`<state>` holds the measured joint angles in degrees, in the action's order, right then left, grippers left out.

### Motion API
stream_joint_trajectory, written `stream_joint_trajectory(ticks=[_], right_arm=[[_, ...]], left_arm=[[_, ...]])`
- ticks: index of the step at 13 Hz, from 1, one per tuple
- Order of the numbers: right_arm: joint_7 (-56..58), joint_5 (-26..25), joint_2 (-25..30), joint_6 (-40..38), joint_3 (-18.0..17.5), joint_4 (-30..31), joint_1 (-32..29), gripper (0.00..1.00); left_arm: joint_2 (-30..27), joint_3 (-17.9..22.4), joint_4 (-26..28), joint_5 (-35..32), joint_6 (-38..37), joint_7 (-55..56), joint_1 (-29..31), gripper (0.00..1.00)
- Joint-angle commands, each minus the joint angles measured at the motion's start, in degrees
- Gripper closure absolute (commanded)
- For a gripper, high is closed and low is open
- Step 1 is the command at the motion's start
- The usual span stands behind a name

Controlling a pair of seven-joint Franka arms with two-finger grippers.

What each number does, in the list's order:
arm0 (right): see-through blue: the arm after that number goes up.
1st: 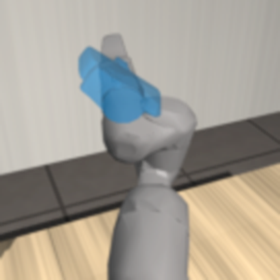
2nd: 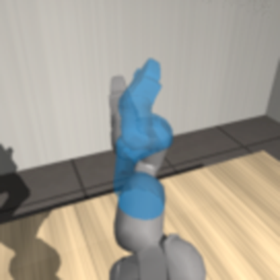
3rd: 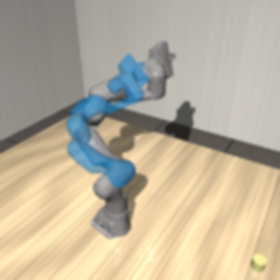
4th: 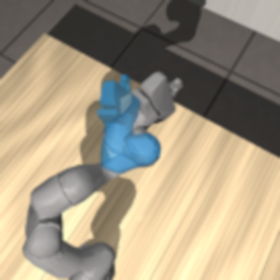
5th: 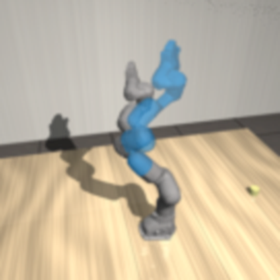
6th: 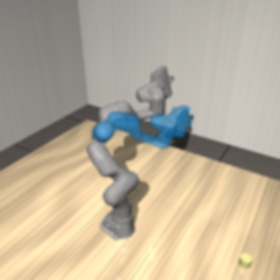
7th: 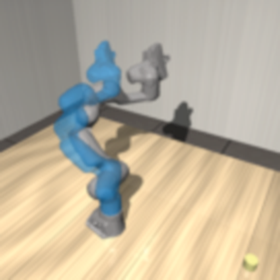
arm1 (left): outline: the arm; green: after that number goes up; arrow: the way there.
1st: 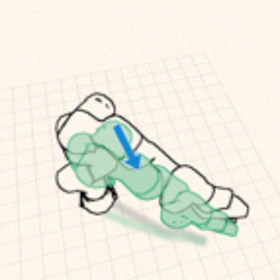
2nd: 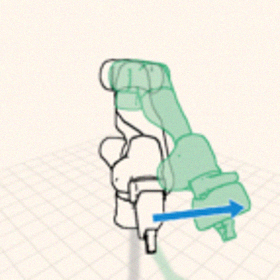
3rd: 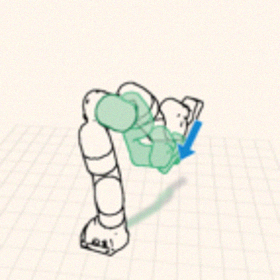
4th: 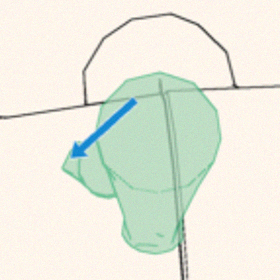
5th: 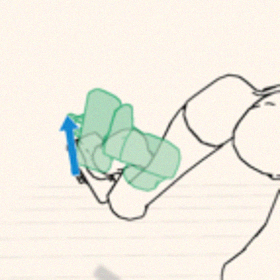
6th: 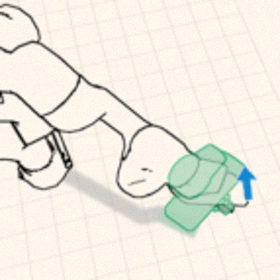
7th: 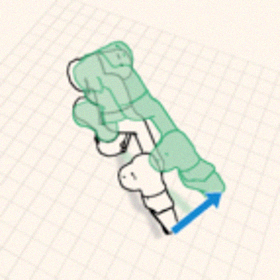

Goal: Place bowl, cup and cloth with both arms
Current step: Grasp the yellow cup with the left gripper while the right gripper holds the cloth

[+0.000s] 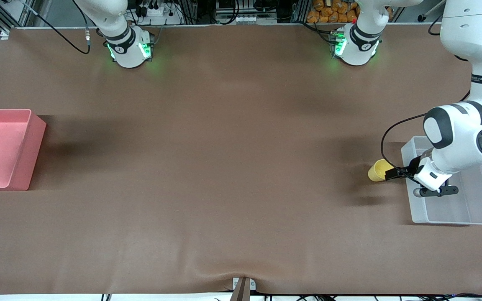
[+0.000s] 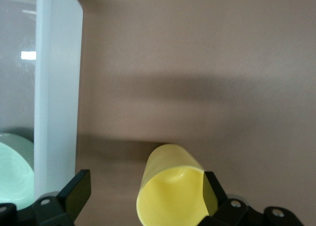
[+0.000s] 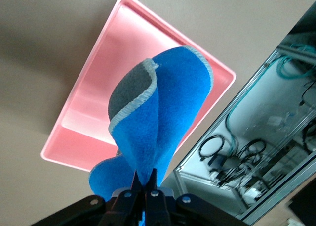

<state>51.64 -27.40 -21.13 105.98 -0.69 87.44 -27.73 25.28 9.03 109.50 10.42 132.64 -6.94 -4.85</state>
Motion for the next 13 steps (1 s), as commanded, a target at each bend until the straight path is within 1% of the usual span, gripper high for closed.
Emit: stream_joint_trajectory(ticks=[1,3,4,5,6,7,8,9,11,13], right_arm=[[3.7,-1.6,-1.8,2.2,-0.5,-1.3,-1.4,1.00],[7.2,-1.5,-3.1,5.5,-0.5,-1.3,-2.1,1.00],[9.2,-1.5,-3.6,7.0,-0.5,-1.2,-2.2,1.00],[10.0,-1.5,-3.7,7.5,-0.5,-1.2,-2.5,1.00],[10.1,-1.5,-3.7,7.7,-0.5,-1.1,-2.8,1.00],[10.2,-1.5,-3.7,8.1,-0.5,-1.2,-3.5,1.00],[11.0,-1.5,-3.9,9.5,-0.5,-1.0,-4.3,1.00],[12.4,-1.5,-4.4,10.6,-0.5,-1.1,-5.0,1.00],[13.7,-1.4,-4.9,12.8,-0.5,-1.1,-6.1,1.00],[14.5,-1.2,-5.3,13.1,-0.5,-1.1,-6.5,1.00]], left_arm=[[-2.5,-0.3,4.9,-4.1,2.3,1.5,0.2,0.00],[-2.7,-0.4,6.4,-4.1,2.9,1.6,-0.1,0.00],[-2.7,-0.6,7.0,-4.3,2.9,1.5,-0.1,0.13],[-2.7,-0.6,7.1,-4.3,2.9,1.5,0.0,0.38],[-2.6,-0.5,7.1,-4.4,2.9,1.4,-0.1,0.68],[-2.5,-0.6,6.9,-5.1,2.9,1.5,-0.1,0.92],[-2.3,-0.6,6.5,-5.1,2.9,1.6,0.0,1.00],[-2.5,-0.6,6.3,-5.2,2.8,1.6,0.2,1.00],[-2.7,-0.6,3.7,-5.2,1.3,1.2,0.5,1.00],[-2.7,-0.4,-1.1,-4.9,-5.1,1.2,0.9,1.00]])
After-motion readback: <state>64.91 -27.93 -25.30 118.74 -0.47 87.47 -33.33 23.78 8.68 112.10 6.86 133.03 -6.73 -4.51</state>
